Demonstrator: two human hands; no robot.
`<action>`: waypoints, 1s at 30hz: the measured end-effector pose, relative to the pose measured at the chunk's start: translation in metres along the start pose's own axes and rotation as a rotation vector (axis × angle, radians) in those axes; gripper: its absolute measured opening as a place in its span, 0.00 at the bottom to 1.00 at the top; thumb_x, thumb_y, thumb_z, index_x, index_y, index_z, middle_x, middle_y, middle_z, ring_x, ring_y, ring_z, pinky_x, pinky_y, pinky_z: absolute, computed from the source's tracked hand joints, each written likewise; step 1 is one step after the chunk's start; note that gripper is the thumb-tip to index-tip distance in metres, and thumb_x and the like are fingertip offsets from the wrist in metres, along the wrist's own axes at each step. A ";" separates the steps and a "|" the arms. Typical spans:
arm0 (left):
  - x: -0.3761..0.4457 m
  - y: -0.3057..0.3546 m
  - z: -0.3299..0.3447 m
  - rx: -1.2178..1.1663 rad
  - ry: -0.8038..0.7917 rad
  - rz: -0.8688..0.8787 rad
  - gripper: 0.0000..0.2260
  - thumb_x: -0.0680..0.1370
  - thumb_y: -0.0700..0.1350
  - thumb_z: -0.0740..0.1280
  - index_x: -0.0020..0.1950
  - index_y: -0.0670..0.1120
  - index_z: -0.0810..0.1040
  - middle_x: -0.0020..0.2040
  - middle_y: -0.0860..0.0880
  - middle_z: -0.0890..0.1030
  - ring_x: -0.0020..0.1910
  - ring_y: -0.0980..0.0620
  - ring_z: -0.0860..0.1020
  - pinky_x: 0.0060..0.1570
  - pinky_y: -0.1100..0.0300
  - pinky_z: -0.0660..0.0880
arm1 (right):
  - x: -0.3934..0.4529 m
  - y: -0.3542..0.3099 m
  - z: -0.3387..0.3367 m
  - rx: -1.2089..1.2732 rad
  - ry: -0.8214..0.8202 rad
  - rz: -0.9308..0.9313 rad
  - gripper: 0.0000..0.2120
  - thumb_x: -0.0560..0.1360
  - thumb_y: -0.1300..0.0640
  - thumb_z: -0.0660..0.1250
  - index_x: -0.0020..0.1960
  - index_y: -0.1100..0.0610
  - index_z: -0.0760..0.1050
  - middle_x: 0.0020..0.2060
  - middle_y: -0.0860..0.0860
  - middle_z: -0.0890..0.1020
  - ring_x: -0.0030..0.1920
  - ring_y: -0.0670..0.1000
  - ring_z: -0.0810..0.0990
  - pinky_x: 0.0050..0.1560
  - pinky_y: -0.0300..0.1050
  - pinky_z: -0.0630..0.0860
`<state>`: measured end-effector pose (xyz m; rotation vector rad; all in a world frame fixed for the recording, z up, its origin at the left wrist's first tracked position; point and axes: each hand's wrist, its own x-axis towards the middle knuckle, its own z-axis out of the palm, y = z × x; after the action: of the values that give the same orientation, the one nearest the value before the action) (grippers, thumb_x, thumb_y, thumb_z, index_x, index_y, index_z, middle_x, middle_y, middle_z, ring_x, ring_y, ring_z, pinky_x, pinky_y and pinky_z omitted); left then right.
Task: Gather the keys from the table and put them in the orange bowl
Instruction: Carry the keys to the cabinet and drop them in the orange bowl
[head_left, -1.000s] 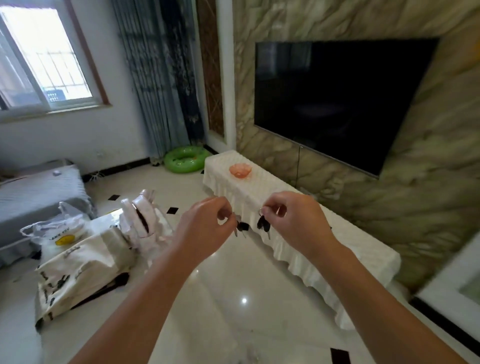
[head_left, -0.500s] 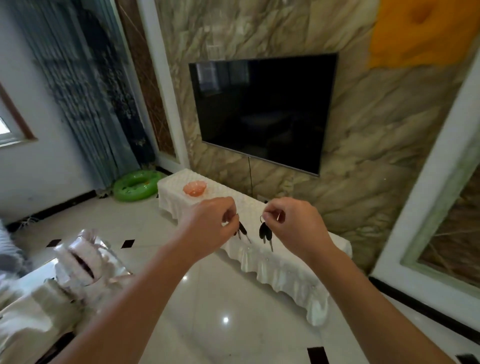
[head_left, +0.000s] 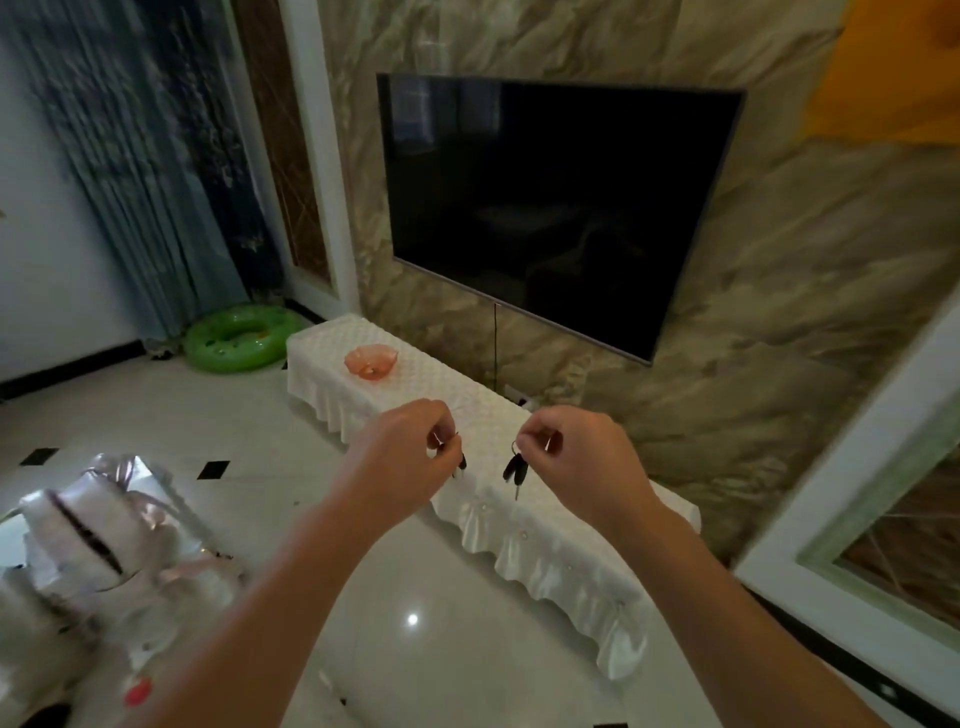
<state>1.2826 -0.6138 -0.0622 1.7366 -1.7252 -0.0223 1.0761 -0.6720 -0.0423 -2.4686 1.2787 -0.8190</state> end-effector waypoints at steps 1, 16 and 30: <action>0.006 -0.006 0.002 0.001 -0.010 -0.005 0.05 0.73 0.53 0.66 0.39 0.56 0.74 0.35 0.59 0.78 0.35 0.59 0.78 0.36 0.56 0.79 | 0.008 0.003 0.005 0.006 -0.005 0.000 0.05 0.76 0.51 0.67 0.45 0.48 0.82 0.38 0.40 0.82 0.36 0.40 0.77 0.35 0.31 0.68; 0.142 -0.035 0.045 0.159 -0.003 -0.152 0.05 0.75 0.52 0.68 0.40 0.56 0.76 0.37 0.59 0.79 0.37 0.61 0.77 0.38 0.61 0.76 | 0.178 0.087 0.051 0.181 -0.067 -0.086 0.04 0.76 0.51 0.68 0.47 0.47 0.82 0.37 0.40 0.79 0.35 0.39 0.76 0.35 0.30 0.66; 0.220 -0.094 0.037 0.226 0.162 -0.389 0.04 0.73 0.51 0.68 0.39 0.54 0.77 0.35 0.59 0.79 0.36 0.62 0.77 0.39 0.61 0.76 | 0.324 0.097 0.117 0.343 -0.175 -0.251 0.02 0.75 0.48 0.70 0.45 0.43 0.81 0.35 0.37 0.80 0.36 0.39 0.78 0.39 0.35 0.76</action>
<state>1.3743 -0.8361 -0.0382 2.1547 -1.2938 0.1420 1.2278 -0.9955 -0.0620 -2.3814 0.7115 -0.7815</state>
